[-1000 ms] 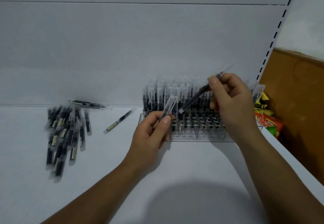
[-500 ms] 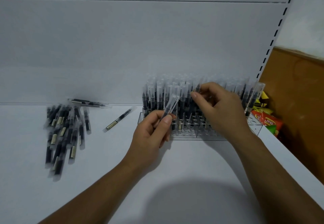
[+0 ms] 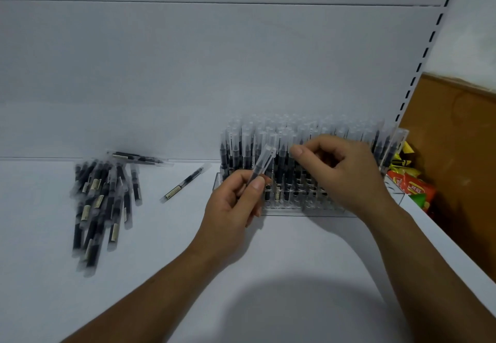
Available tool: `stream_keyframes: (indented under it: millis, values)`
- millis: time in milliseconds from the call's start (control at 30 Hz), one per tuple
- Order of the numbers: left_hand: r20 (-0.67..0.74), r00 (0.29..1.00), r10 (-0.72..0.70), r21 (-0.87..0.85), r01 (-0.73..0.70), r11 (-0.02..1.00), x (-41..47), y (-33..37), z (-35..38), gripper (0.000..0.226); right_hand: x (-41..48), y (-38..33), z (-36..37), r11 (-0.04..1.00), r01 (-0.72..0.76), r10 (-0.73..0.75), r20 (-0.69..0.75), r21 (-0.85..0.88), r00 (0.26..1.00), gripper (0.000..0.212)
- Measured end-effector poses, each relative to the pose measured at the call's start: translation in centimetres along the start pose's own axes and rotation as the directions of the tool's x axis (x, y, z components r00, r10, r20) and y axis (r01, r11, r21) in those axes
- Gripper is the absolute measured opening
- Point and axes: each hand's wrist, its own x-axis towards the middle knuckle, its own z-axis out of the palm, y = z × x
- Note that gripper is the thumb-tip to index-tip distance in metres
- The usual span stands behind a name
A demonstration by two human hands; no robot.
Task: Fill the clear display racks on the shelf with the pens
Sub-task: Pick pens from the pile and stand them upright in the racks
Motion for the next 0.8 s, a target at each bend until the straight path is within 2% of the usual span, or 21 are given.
stream_keyframes:
  millis: [67, 133, 267, 333, 400, 467, 533, 633, 800]
  values:
    - [0.008, 1.0, -0.002, 0.014, 0.002, 1.0, 0.0, -0.2, 0.0, 0.021, -0.4, -0.8, 0.3, 0.99, 0.011, -0.033, 0.155, 0.143, 0.987, 0.028]
    - [0.052, 0.999, 0.014, 0.064, -0.017, 0.998, 0.0, -0.5, -0.1, 0.018, -0.7, -1.3, 0.9, 0.981, -0.011, -0.042, 0.269, 0.193, 0.962, 0.026]
    - [0.096, 0.994, 0.052, 0.209, -0.071, 0.975, -0.3, -0.7, 0.0, 0.019, -0.7, -1.8, 1.4, 0.962, -0.008, -0.066, 0.261, 0.274, 0.963, 0.016]
    - [0.044, 0.993, 0.108, 0.344, -0.117, 0.932, -0.5, -0.7, -0.1, 0.024, -0.5, -1.7, 0.8, 0.922, -0.046, -0.032, 0.193, 0.385, 0.981, 0.017]
    - [0.025, 0.983, 0.181, 0.497, -0.17, 0.851, -0.6, -0.4, -0.3, 0.03, 0.0, -1.5, -0.1, 0.866, -0.063, 0.043, 0.051, 0.497, 0.998, 0.017]
    - [0.061, 0.966, 0.251, 0.61, -0.235, 0.757, -0.7, -0.2, -0.4, 0.035, 0.4, -1.1, -1.1, 0.811, -0.035, 0.125, -0.115, 0.584, 0.985, 0.014]
    - [0.12, 0.958, 0.259, 0.714, -0.264, 0.649, -0.8, -0.2, -0.5, 0.039, 0.7, -0.8, -1.6, 0.791, 0.01, 0.185, -0.255, 0.611, 0.949, 0.013]
    - [0.194, 0.958, 0.209, 0.816, -0.276, 0.508, -0.8, -0.3, -0.6, 0.041, 0.7, -0.6, -1.5, 0.854, 0.041, 0.197, -0.395, 0.519, 0.897, 0.014]
    - [0.234, 0.958, 0.166, 0.862, -0.283, 0.42, -0.9, -0.4, -0.5, 0.042, 0.5, 0.0, -1.0, 0.979, 0.056, 0.037, -0.435, 0.198, 0.9, 0.015]
